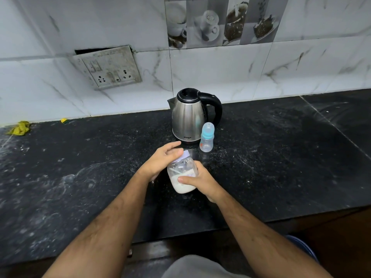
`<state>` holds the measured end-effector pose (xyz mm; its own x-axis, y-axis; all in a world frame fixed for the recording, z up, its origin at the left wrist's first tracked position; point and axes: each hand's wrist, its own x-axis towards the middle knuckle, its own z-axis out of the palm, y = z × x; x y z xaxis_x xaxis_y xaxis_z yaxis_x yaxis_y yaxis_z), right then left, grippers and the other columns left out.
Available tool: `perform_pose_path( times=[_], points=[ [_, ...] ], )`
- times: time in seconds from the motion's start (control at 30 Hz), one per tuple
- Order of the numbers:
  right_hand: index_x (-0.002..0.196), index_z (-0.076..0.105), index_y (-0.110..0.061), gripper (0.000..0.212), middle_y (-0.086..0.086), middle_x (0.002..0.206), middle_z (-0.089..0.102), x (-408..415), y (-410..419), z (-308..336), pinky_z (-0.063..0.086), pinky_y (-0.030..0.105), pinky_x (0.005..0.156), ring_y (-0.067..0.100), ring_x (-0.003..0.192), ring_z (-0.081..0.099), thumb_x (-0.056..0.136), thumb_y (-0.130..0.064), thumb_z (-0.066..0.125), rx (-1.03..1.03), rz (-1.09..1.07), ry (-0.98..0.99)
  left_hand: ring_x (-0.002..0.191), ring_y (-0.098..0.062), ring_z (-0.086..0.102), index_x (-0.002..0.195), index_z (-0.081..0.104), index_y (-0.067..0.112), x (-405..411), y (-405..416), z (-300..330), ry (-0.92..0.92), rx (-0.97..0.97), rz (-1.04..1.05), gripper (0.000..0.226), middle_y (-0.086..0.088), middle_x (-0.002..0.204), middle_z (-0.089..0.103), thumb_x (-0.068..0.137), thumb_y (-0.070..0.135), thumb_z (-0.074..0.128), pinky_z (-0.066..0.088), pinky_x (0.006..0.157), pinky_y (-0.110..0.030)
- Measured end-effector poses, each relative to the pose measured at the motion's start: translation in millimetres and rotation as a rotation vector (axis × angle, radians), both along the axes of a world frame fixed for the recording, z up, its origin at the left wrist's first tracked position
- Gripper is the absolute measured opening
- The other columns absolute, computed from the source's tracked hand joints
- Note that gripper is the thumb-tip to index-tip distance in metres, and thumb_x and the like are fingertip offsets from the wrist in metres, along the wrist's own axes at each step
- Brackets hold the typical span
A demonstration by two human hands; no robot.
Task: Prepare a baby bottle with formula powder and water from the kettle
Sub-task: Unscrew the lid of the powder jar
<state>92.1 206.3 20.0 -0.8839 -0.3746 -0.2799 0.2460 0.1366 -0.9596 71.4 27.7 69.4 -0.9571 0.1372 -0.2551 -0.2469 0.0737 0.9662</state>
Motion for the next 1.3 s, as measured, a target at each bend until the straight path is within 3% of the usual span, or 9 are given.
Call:
perform_pose_path(
  times=[0.17,0.23,0.33,0.5,0.73,0.9,1.13,1.23,1.3],
  points=[
    [0.131,0.046,-0.026,0.077,-0.003,0.121,0.067,-0.1,-3.7,11.8,0.057,0.044,0.090,0.015,0.110,0.066,0.065,-0.035,0.084,-0.053,0.033,-0.031,0.085,-0.014,0.072,0.120,0.064,0.012,-9.1,12.1,13.1,0.044,0.008,0.081,0.036,-0.002,0.095,0.076,0.085,0.008,0.072,0.056,0.075,-0.026],
    [0.123,0.048,-0.033,0.065,-0.009,0.113,0.068,-1.1,-5.2,15.4,0.059,0.048,0.088,0.013,0.106,0.068,0.070,-0.027,0.085,-0.038,0.025,-0.027,0.080,-0.014,0.070,0.115,0.067,0.012,-12.2,14.2,14.4,0.054,0.008,0.116,0.030,-0.001,0.090,0.075,0.085,0.007,0.071,0.055,0.072,-0.025],
    [0.115,0.051,-0.034,0.060,-0.011,0.104,0.070,-5.1,-9.4,20.4,0.061,0.043,0.081,0.010,0.097,0.070,0.071,-0.015,0.086,-0.029,-0.008,0.015,0.077,-0.015,0.070,0.108,0.069,0.012,-20.4,17.3,19.9,0.051,-0.008,0.109,0.026,-0.005,0.089,0.074,0.084,0.007,0.073,0.056,0.071,-0.027],
    [0.125,0.050,-0.024,0.082,-0.001,0.115,0.069,-13.9,-18.9,26.2,0.057,0.039,0.093,0.014,0.105,0.069,0.053,-0.027,0.090,-0.008,-0.156,0.116,0.076,-0.018,0.068,0.096,0.070,0.011,-34.5,22.4,33.6,0.075,-0.050,0.127,0.017,-0.008,0.087,0.071,0.081,0.007,0.076,0.056,0.072,-0.031],
    [0.122,0.051,-0.030,0.084,-0.008,0.108,0.070,-17.6,-26.2,30.9,0.057,0.040,0.092,0.008,0.099,0.069,0.046,-0.040,0.085,0.066,-0.237,0.154,0.067,-0.014,0.063,0.080,0.061,0.013,-37.0,24.7,40.2,0.132,-0.090,0.161,0.015,-0.005,0.077,0.065,0.081,0.005,0.073,0.053,0.064,-0.027],
    [0.133,0.040,-0.032,0.089,-0.009,0.111,0.063,-7.7,-28.3,34.6,0.057,0.034,0.084,0.012,0.098,0.063,0.056,-0.037,0.086,0.309,-0.233,0.241,0.071,-0.018,0.066,0.065,0.060,0.020,-33.8,29.6,22.9,0.139,-0.237,0.299,0.021,0.002,0.069,0.067,0.068,0.028,0.079,0.054,0.070,-0.036],
    [0.130,0.042,-0.031,0.086,-0.012,0.117,0.062,-6.6,-17.9,24.6,0.055,0.031,0.091,0.006,0.105,0.063,0.059,-0.041,0.089,0.204,-0.114,0.176,0.078,-0.015,0.071,0.104,0.062,0.014,-25.6,23.7,19.1,0.018,-0.222,0.198,0.043,-0.006,0.095,0.073,0.076,0.041,0.081,0.057,0.070,-0.030],
    [0.128,0.047,-0.025,0.073,-0.005,0.119,0.065,-7.7,-12.9,21.4,0.054,0.033,0.095,0.010,0.109,0.065,0.067,-0.032,0.086,0.096,-0.075,0.124,0.099,-0.024,0.070,0.118,0.060,0.012,-25.2,12.4,25.1,-0.045,-0.108,0.072,0.058,-0.013,0.114,0.070,0.080,0.054,0.073,0.056,0.092,-0.042],
    [0.123,0.057,-0.019,0.057,-0.001,0.114,0.070,-9.1,-9.0,24.6,0.053,0.030,0.091,0.011,0.104,0.067,0.072,-0.023,0.082,0.076,-0.040,0.124,0.107,-0.026,0.064,0.128,0.055,0.009,-24.4,3.1,26.1,-0.117,0.006,0.006,0.050,-0.014,0.121,0.066,0.091,0.041,0.064,0.050,0.101,-0.046]
  ],
)
